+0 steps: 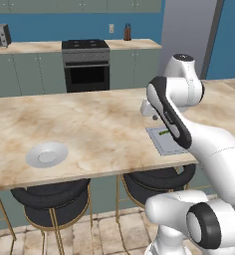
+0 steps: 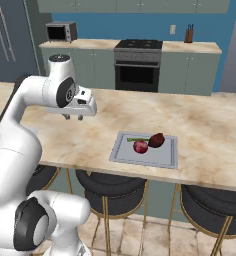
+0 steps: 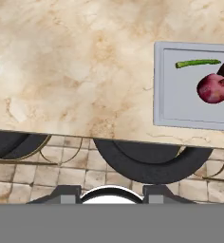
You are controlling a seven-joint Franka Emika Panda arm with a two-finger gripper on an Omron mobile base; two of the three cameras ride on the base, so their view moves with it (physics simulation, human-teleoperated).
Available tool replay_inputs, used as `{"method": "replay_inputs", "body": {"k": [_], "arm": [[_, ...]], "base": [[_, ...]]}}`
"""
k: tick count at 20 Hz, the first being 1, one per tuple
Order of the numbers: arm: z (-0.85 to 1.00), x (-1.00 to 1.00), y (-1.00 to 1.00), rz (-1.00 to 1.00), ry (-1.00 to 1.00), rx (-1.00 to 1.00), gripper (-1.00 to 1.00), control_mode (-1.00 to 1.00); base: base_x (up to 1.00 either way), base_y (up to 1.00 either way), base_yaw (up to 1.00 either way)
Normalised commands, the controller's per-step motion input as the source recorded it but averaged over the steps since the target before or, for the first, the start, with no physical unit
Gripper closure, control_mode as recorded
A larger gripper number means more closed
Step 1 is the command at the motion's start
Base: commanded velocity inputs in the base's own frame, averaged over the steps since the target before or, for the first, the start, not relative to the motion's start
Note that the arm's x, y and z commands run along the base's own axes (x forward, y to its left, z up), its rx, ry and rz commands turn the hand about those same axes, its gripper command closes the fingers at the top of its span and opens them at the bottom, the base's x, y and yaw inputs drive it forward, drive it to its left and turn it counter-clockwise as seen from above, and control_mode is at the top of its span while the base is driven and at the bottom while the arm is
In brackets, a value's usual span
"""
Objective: Create a steak meal by picking up the steak and asparagus from the tray and placing them on the plate. Leave the pomegranate on the tray.
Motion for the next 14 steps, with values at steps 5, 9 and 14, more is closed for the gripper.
{"method": "replay_inputs", "body": {"k": [5,9,14], "arm": [[-0.12,-0.05,-0.25,-0.01,-0.01,0.01,-1.0,-1.0],[-0.32,-0.03,-0.78,-0.11,0.0,0.0,-1.0,-1.0],[-0.39,0.0,-0.92,-0.16,-0.01,0.03,-1.0,-1.0]], "base": [[0.0,0.0,0.0],[0.0,0.0,0.0],[0.0,0.0,0.0]]}}
